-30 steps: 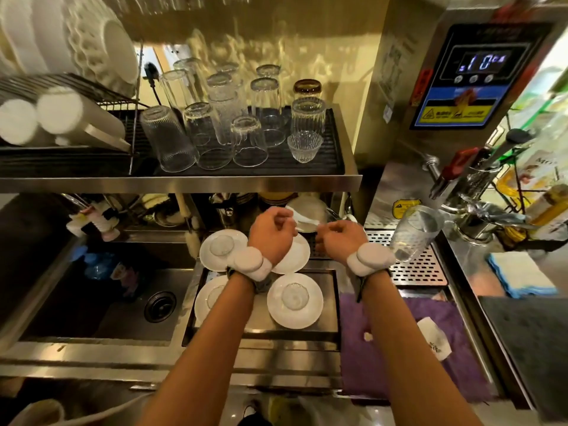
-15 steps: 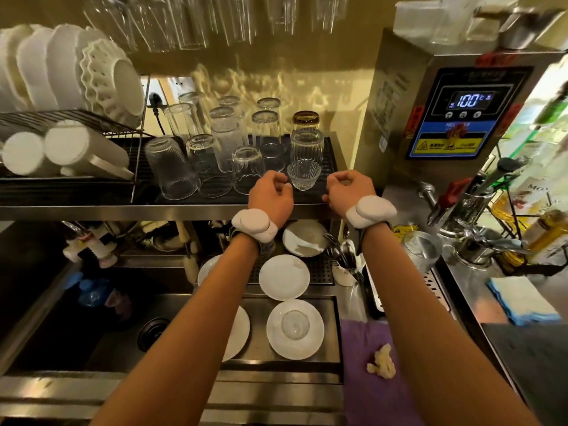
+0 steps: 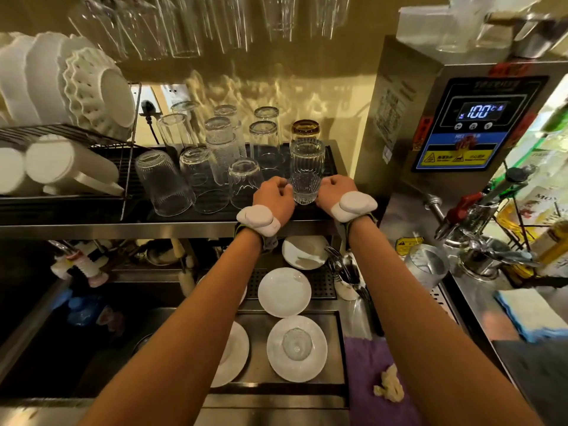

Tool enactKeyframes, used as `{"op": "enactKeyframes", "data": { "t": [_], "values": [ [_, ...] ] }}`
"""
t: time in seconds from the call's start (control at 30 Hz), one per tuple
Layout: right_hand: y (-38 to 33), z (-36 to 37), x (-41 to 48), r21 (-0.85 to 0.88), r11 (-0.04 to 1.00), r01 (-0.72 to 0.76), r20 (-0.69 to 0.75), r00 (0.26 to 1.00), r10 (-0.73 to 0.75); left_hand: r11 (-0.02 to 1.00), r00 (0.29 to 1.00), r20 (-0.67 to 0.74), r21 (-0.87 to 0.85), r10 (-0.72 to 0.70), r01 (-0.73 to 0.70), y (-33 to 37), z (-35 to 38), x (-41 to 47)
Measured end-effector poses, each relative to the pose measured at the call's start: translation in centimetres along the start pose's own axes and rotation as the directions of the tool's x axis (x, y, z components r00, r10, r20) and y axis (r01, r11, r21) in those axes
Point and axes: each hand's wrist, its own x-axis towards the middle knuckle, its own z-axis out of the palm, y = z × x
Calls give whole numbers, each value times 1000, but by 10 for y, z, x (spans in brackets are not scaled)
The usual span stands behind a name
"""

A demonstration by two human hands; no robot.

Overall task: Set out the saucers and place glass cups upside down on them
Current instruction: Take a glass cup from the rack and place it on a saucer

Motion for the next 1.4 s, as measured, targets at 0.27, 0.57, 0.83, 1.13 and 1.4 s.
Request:
{"op": "enactKeyframes", "data": {
  "t": [0.27,0.57,0.83,1.13,1.4],
  "values": [
    [4,0,-2,11,1000,14,44,999,-14,999,1000,-11,-27,-25,25,1,0,-2],
    [5,-6,-8,83,996,-15,62,998,10,999,999,-53,-37,-10,8,11,-6,-22],
    [7,-8,-36,147,988,39,-21,999,-36,997,994,-106,-67,20,-27,20,-18,-52],
    [22,8,-93,238,970,53,-4,999,-53,991,993,-117,-136,-8,-8,-3,-39,-106],
    [53,32,-121,229,973,5,50,999,-17,988,986,-151,-151,-67,44,-36,-39,-140]
  ]
}}
